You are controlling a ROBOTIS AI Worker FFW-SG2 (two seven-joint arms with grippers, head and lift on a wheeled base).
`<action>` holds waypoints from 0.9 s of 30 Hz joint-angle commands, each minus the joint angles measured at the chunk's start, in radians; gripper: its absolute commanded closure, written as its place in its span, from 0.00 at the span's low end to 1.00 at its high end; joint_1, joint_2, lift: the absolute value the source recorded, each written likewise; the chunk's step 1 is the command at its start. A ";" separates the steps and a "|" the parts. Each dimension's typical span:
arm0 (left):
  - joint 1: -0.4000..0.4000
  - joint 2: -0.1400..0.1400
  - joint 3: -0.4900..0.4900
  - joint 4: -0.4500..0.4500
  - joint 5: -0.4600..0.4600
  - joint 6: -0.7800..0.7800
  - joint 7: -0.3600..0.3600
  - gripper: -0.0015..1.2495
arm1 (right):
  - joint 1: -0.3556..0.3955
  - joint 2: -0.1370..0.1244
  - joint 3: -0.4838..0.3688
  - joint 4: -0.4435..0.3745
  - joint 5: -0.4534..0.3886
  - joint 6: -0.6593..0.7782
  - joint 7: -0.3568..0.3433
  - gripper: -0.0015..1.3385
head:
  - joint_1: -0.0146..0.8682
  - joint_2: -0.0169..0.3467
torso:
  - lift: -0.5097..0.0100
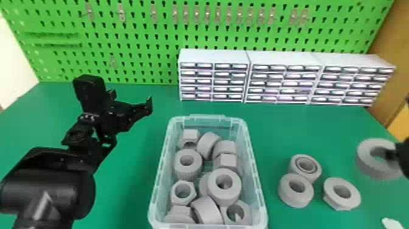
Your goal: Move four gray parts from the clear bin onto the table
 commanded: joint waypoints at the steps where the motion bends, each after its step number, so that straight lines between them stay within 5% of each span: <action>1: 0.002 0.000 -0.003 0.000 0.000 0.000 -0.001 0.09 | 0.041 0.008 -0.035 0.018 0.029 0.006 0.000 0.81 | 0.78 0.14 | 0.89; 11: 0.000 0.000 -0.015 0.000 0.004 0.000 -0.004 0.09 | 0.072 0.013 -0.035 0.060 0.097 0.037 0.002 0.81 | 0.78 0.14 | 0.89; 27: 0.000 0.000 -0.033 0.002 0.012 0.011 -0.007 0.09 | 0.089 0.018 0.003 0.109 0.249 0.060 0.141 0.81 | 0.78 0.14 | 0.89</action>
